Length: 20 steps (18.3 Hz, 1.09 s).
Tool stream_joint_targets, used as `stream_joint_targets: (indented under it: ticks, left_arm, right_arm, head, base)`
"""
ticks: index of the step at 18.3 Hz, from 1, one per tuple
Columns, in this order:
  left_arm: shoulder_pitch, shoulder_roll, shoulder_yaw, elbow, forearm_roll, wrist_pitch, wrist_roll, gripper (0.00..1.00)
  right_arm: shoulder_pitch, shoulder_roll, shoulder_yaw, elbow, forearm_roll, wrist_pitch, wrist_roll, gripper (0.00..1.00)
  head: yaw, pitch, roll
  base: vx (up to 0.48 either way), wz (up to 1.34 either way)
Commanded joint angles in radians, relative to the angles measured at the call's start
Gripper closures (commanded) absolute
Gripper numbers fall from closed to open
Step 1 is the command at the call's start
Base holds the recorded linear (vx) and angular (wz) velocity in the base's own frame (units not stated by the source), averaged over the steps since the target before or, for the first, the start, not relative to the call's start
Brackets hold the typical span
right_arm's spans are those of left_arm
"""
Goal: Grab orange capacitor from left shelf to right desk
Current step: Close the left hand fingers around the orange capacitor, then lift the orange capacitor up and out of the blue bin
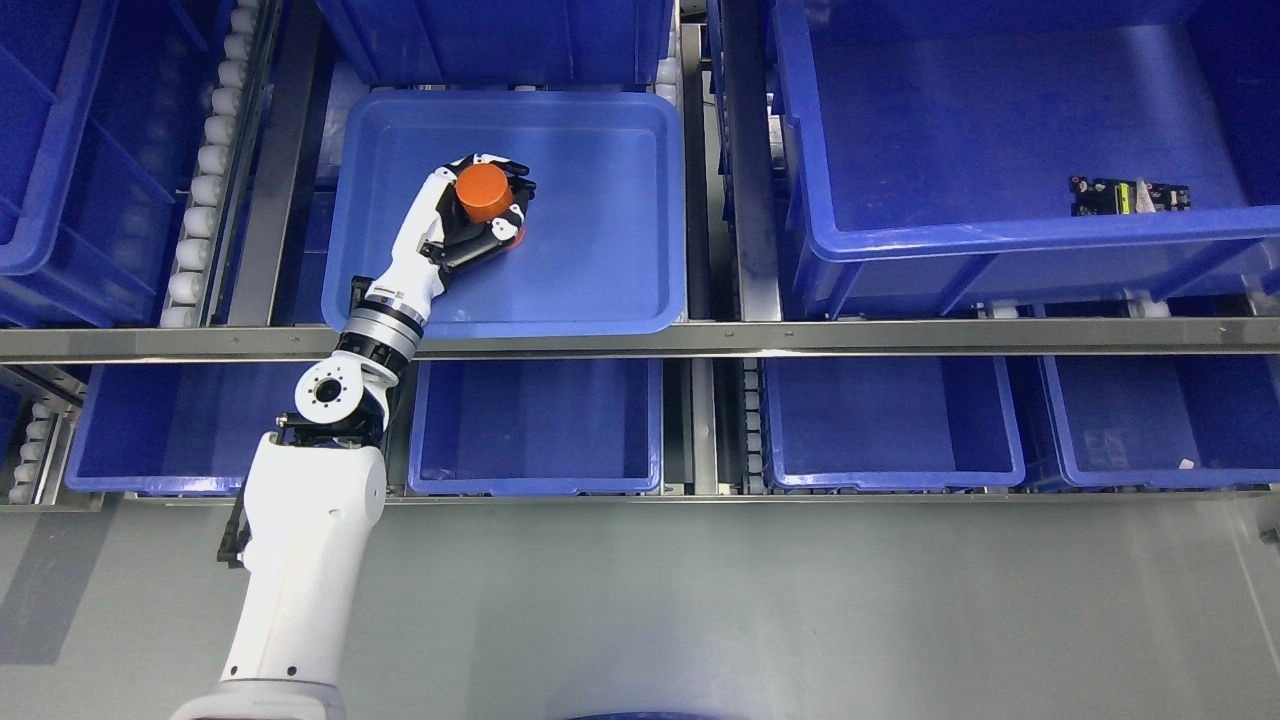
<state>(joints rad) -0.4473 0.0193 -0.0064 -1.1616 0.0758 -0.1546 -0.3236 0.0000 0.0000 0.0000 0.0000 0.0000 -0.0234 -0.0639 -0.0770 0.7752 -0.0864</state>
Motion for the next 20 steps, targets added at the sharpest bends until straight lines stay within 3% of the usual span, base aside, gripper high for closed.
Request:
stream_joint_targets:
  ticks: [1,20]
  left_arm:
    - [-0.001,-0.002,0.04,0.033,0.015,-0.039,0.001,1.0]
    - [-0.01,-0.002,0.098,-0.553,0.211,-0.066,-0.002,0.99]
  right_arm:
    - [0.021,-0.017,-0.012,-0.017,0.006,0.0,-0.001,0.0]
    - [0.021,-0.017,-0.012,-0.017,0.006,0.0,-0.001,0.0]
  head:
    - [0.0,0.0,0.0]
    - [0.0,0.0,0.0]
  base:
    - [0.0,0.0]
    - [0.0,0.0]
